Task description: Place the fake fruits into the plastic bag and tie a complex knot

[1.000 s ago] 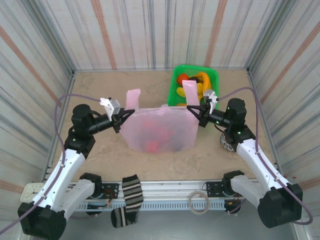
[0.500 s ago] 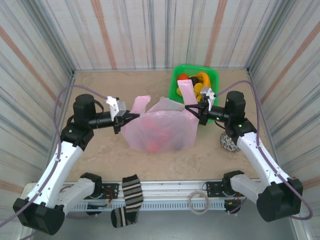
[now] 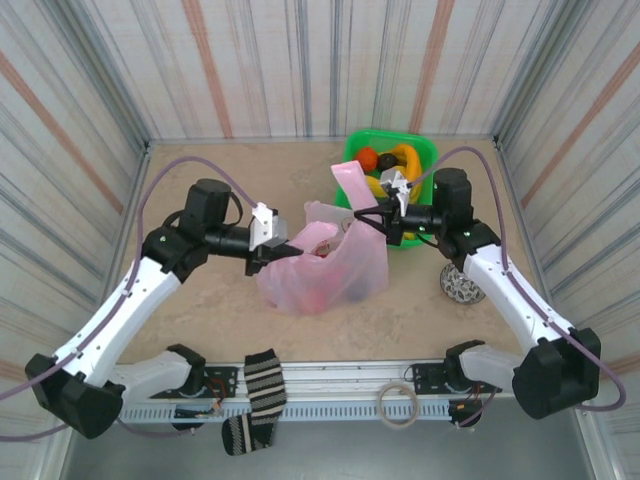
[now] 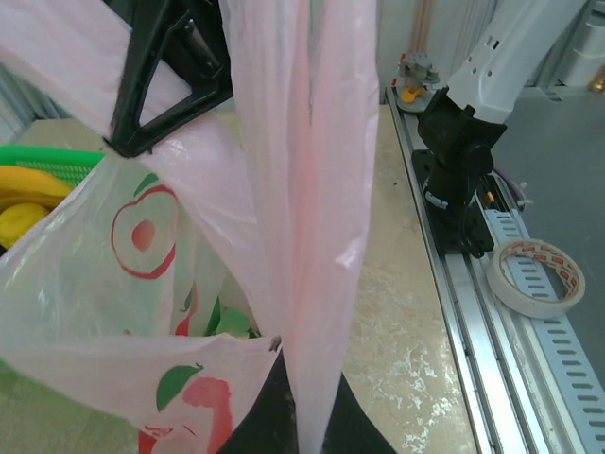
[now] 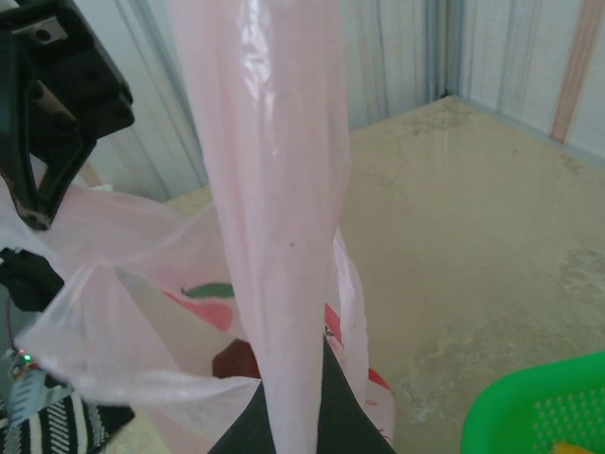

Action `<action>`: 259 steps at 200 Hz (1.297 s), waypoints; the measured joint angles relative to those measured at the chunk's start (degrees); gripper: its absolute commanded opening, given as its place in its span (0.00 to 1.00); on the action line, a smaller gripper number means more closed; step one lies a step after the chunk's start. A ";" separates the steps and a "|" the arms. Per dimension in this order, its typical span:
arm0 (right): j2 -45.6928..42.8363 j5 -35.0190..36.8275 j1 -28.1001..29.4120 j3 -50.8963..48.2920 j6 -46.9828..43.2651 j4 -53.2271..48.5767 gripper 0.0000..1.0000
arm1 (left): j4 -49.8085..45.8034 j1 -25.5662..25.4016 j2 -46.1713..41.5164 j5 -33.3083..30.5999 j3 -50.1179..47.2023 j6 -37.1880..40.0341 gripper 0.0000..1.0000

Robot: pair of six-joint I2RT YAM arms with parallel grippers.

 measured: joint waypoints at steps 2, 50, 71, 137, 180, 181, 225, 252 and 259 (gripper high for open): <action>0.13 0.00 0.20 0.07 -0.04 -0.07 0.00 | -0.28 -0.13 0.31 -0.11 0.33 0.15 0.00; 2.82 -1.07 3.39 2.32 -3.78 -4.13 0.00 | -6.60 -2.16 8.50 -2.97 9.03 5.55 0.00; 3.15 -1.27 3.98 2.84 -5.46 -5.92 0.01 | -9.66 -2.95 10.93 -4.24 12.09 7.82 0.00; 3.06 -2.73 4.68 2.80 -9.05 -8.72 0.34 | -14.47 -5.05 16.22 -7.72 16.90 10.60 0.00; 2.10 -4.37 4.68 2.27 -10.27 -9.18 0.53 | -15.67 -5.92 17.81 -9.86 18.16 10.99 0.00; 2.10 -4.39 4.68 2.27 -10.34 -9.16 0.53 | -15.67 -5.92 17.81 -9.88 18.16 11.02 0.00; 2.12 -6.40 4.68 2.27 -10.36 -9.14 0.73 | -15.76 -5.92 17.84 -11.78 18.49 10.99 0.00; 2.12 -7.30 4.70 2.27 -10.40 -8.68 0.79 | -15.91 -5.92 17.53 -13.66 18.49 11.02 0.00; 2.12 -7.32 4.81 2.27 -10.43 -8.44 0.80 | -15.93 -5.92 17.38 -14.12 18.49 11.02 0.00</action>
